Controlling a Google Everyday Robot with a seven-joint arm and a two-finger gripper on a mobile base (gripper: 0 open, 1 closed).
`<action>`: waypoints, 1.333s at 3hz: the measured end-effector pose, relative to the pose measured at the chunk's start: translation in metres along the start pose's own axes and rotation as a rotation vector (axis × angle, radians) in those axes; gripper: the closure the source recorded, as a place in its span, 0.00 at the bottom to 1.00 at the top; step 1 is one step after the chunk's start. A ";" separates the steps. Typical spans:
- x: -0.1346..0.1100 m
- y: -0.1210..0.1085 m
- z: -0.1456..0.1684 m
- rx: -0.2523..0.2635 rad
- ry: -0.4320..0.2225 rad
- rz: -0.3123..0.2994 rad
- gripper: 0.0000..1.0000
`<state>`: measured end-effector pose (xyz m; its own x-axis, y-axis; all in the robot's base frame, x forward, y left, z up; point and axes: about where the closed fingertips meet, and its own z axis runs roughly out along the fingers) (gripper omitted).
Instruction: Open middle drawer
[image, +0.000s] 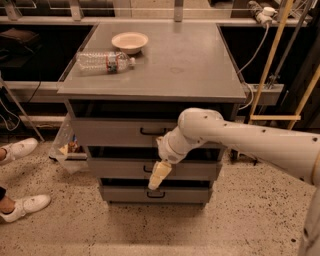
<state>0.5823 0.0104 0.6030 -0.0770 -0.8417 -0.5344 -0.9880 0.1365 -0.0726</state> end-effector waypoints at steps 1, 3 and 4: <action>-0.006 -0.007 -0.009 -0.007 0.002 -0.083 0.00; 0.020 0.016 0.087 -0.012 0.051 -0.086 0.00; 0.020 0.016 0.087 -0.012 0.052 -0.086 0.00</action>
Offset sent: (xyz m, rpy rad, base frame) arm -0.0019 0.0405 -0.0475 -0.0552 -0.1591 0.1054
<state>0.5768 0.0411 0.5183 0.0021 -0.8759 -0.4825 -0.9927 0.0563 -0.1065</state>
